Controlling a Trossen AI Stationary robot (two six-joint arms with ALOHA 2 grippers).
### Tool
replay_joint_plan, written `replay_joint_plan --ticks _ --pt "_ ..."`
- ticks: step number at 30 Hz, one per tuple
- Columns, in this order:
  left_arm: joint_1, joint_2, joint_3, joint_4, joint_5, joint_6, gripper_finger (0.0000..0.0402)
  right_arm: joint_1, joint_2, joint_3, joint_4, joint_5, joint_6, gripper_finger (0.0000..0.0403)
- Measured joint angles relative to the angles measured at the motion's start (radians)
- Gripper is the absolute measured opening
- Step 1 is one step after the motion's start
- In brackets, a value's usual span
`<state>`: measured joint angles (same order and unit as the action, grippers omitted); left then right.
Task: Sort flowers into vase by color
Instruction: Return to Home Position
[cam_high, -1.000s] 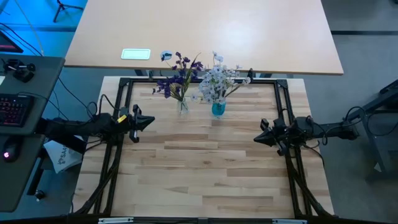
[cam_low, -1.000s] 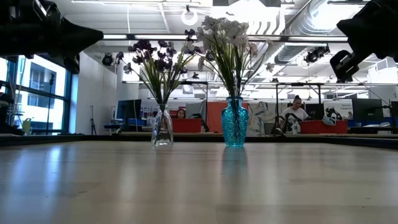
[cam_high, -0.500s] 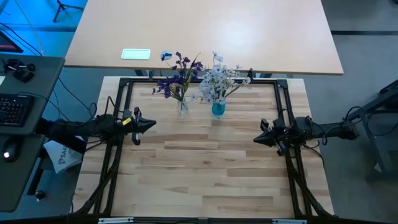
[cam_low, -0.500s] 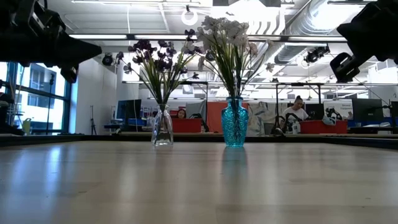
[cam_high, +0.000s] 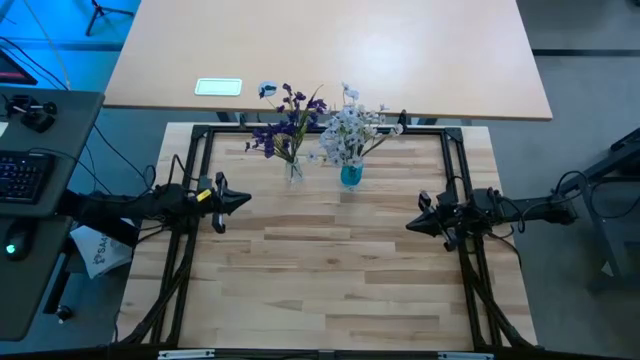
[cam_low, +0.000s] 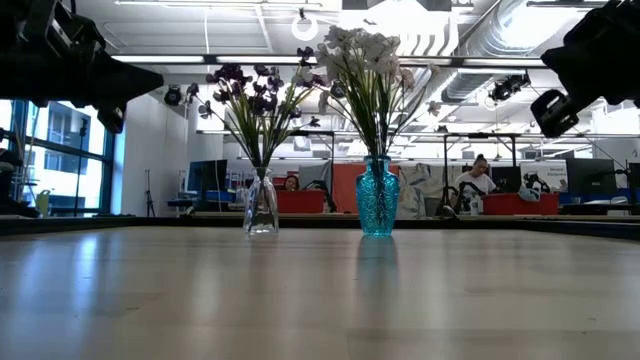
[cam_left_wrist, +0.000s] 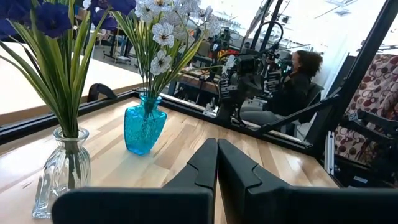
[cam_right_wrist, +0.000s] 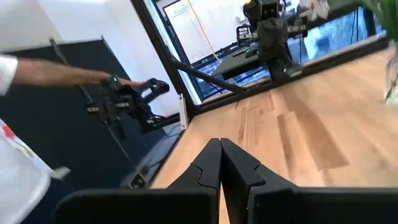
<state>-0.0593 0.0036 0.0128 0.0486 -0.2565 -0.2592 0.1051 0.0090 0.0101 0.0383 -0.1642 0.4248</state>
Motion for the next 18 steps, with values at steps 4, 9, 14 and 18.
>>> replay_joint_plan --ticks 4,9,14,18 --pt "-0.001 0.000 0.000 0.000 0.000 0.000 0.0000 0.000 0.000 0.000 0.000 0.002 -0.308 0.0000" --pt "-0.001 0.000 0.000 0.001 0.000 0.000 0.0000 0.000 0.000 0.000 0.000 0.002 -0.525 0.0000" --pt "-0.001 0.000 0.000 0.001 0.000 0.000 0.0000 0.000 0.000 0.000 0.000 0.002 -0.510 0.0000" --pt "-0.001 0.000 0.000 0.001 0.000 0.000 0.0000 0.000 0.000 0.000 -0.001 0.002 -0.460 0.0000"
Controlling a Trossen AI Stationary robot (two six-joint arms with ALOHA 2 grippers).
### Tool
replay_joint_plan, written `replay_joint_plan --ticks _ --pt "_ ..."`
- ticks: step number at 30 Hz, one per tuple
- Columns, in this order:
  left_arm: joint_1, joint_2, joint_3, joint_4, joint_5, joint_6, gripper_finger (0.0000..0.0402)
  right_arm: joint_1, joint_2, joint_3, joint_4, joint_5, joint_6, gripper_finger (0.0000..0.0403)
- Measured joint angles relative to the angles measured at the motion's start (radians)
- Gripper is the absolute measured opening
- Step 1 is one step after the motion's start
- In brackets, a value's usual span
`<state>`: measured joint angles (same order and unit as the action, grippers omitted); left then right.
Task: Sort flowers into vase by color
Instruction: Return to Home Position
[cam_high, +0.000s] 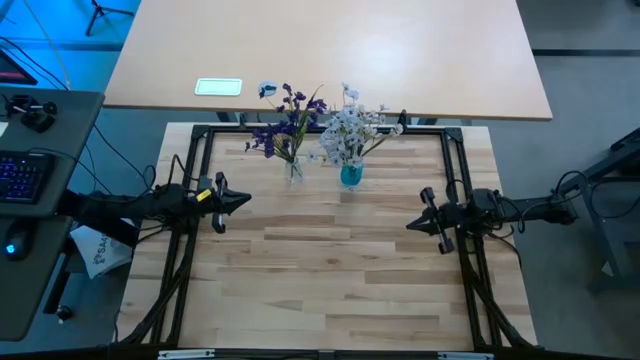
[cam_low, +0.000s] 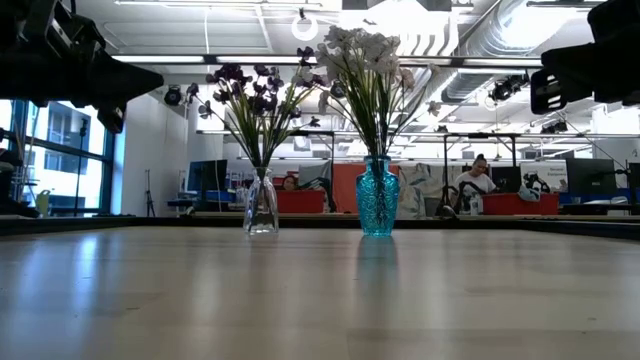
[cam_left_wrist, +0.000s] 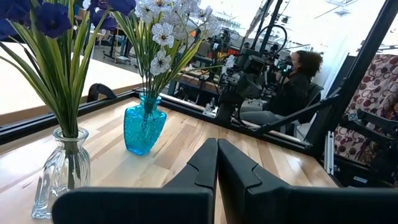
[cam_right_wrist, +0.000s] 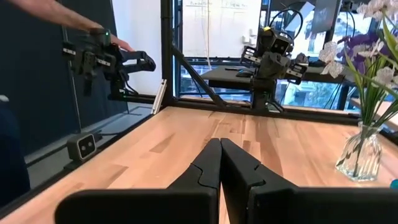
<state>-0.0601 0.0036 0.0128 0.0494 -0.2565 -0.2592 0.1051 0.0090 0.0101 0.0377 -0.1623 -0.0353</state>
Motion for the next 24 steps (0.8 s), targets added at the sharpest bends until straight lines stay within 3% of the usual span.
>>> replay_joint_plan --ticks 24 --pt "0.000 0.009 0.000 0.000 0.000 0.000 0.0000 0.000 0.000 0.000 0.000 -0.003 0.036 0.0000"
